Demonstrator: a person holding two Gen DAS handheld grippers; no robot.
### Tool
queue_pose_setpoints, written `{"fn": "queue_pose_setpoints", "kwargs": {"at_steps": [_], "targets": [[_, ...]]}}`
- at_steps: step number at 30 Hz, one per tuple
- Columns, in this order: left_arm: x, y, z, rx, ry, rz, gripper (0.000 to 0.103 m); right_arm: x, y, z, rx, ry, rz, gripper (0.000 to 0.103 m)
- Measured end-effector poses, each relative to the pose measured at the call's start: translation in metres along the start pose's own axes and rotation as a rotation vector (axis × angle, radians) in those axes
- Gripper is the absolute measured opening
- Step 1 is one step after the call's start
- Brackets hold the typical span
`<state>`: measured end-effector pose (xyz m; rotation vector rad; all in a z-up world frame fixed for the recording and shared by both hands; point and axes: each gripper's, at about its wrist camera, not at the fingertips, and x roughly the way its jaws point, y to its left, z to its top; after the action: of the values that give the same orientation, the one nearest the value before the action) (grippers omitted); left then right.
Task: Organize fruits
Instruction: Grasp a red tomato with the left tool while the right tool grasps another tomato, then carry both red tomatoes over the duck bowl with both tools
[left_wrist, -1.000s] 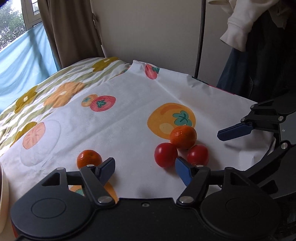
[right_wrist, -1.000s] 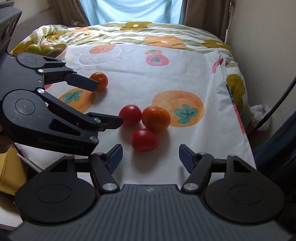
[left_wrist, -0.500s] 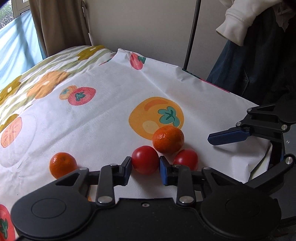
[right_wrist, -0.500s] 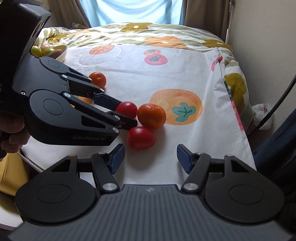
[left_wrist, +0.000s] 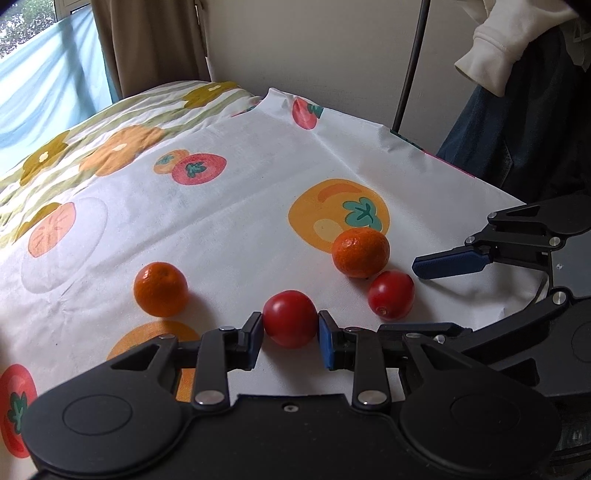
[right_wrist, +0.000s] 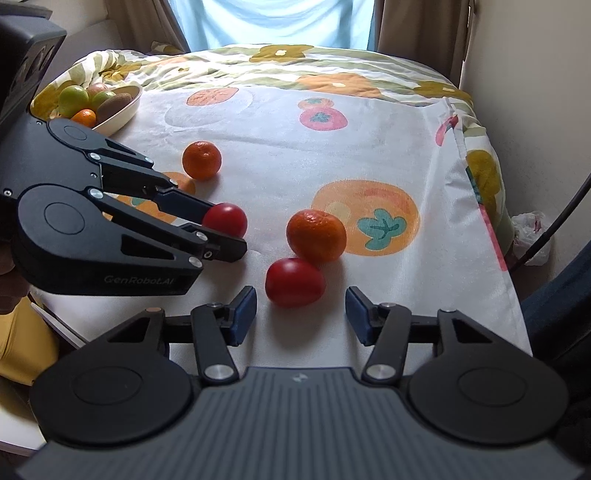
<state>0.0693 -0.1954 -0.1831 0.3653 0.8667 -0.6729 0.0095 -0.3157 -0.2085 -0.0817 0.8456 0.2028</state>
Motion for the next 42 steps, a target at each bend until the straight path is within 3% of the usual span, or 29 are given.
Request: {"fn": "queue_pose_setpoints", "kwargs": {"at_steps": [4, 7, 14, 27, 34, 42], "targets": [[-0.004, 0.004, -0.005, -0.035, -0.001, 0.012, 0.035, 0.004, 0.001, 0.003, 0.006, -0.002, -0.004, 0.067], [-0.008, 0.009, -0.007, -0.072, 0.0, 0.023, 0.035, 0.006, 0.002, 0.005, 0.002, -0.002, -0.003, 0.05], [-0.03, 0.018, -0.014, -0.179, -0.038, 0.062, 0.035, -0.004, 0.009, 0.015, -0.017, -0.028, 0.013, 0.05], [-0.097, 0.044, -0.023, -0.295, -0.105, 0.218, 0.035, -0.034, 0.043, 0.058, -0.091, -0.103, 0.097, 0.05], [-0.135, 0.072, -0.024, -0.402, -0.147, 0.322, 0.035, -0.042, 0.075, 0.099, -0.13, -0.139, 0.171, 0.05], [-0.16, 0.127, -0.022, -0.46, -0.167, 0.407, 0.035, -0.032, 0.117, 0.152, -0.168, -0.161, 0.239, 0.05]]}}
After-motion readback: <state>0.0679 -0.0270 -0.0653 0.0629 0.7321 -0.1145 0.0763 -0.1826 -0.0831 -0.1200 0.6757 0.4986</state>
